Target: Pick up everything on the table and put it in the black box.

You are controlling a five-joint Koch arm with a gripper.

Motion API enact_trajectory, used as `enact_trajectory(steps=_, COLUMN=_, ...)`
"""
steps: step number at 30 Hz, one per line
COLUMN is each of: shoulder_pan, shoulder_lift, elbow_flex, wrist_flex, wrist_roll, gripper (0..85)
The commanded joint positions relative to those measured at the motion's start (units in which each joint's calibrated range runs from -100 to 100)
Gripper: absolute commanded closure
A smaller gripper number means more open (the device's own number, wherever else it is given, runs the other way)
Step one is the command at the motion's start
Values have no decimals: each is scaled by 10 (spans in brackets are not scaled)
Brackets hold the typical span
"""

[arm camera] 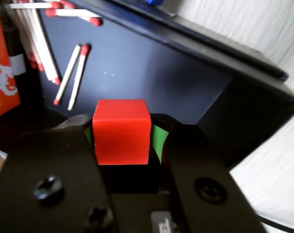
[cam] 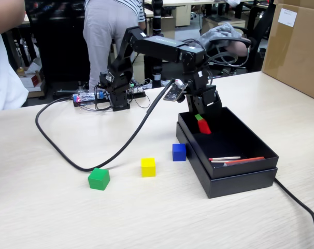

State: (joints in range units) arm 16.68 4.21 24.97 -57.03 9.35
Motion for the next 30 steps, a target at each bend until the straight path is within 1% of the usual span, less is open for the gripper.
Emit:
enact_trajectory(steps=1, shoulder_pan=4, shoulder_lift=20, elbow_flex=40, wrist_flex=-2, wrist_roll=7, gripper=708)
enact_trajectory(steps=4, shoulder_pan=4, shoulder_lift=34, elbow_flex=32, wrist_flex=-2, wrist_roll=9, gripper=696)
enact_trajectory(steps=5, shoulder_pan=4, shoulder_lift=35, elbow_flex=28, wrist_flex=-4, wrist_roll=10, gripper=626)
enact_trajectory(steps=6, shoulder_pan=4, shoulder_lift=37, elbow_flex=29, wrist_flex=-8, wrist_roll=11, gripper=591)
enact_trajectory(steps=7, shoulder_pan=4, shoulder_lift=37, elbow_flex=30, wrist_flex=-13, wrist_roll=11, gripper=563)
enact_trajectory(steps=10, shoulder_pan=4, shoulder_lift=25, elbow_flex=29, wrist_flex=-18, wrist_roll=14, gripper=515)
enact_trajectory(steps=12, shoulder_pan=1, shoulder_lift=-12, elbow_flex=25, wrist_flex=-18, wrist_roll=16, gripper=448)
enact_trajectory(steps=13, shoulder_pan=0, shoulder_lift=-28, elbow_flex=26, wrist_flex=-18, wrist_roll=17, gripper=434)
enact_trajectory(steps=19, shoulder_pan=-17, shoulder_lift=-187, elbow_flex=49, wrist_flex=-18, wrist_roll=15, gripper=423)
enact_trajectory(steps=22, shoulder_pan=-37, shoulder_lift=-301, elbow_flex=38, wrist_flex=-18, wrist_roll=-2, gripper=423)
enact_trajectory(steps=23, shoulder_pan=-39, shoulder_lift=-310, elbow_flex=34, wrist_flex=-18, wrist_roll=-4, gripper=423)
enact_trajectory(steps=26, shoulder_pan=-63, shoulder_lift=-395, elbow_flex=-11, wrist_flex=-18, wrist_roll=-17, gripper=376)
enact_trajectory(steps=28, shoulder_pan=-83, shoulder_lift=-443, elbow_flex=-51, wrist_flex=-18, wrist_roll=-26, gripper=363)
enact_trajectory(steps=29, shoulder_pan=-105, shoulder_lift=-489, elbow_flex=-99, wrist_flex=-17, wrist_roll=-37, gripper=360)
enact_trajectory(steps=30, shoulder_pan=-116, shoulder_lift=-511, elbow_flex=-125, wrist_flex=-13, wrist_roll=-39, gripper=358)
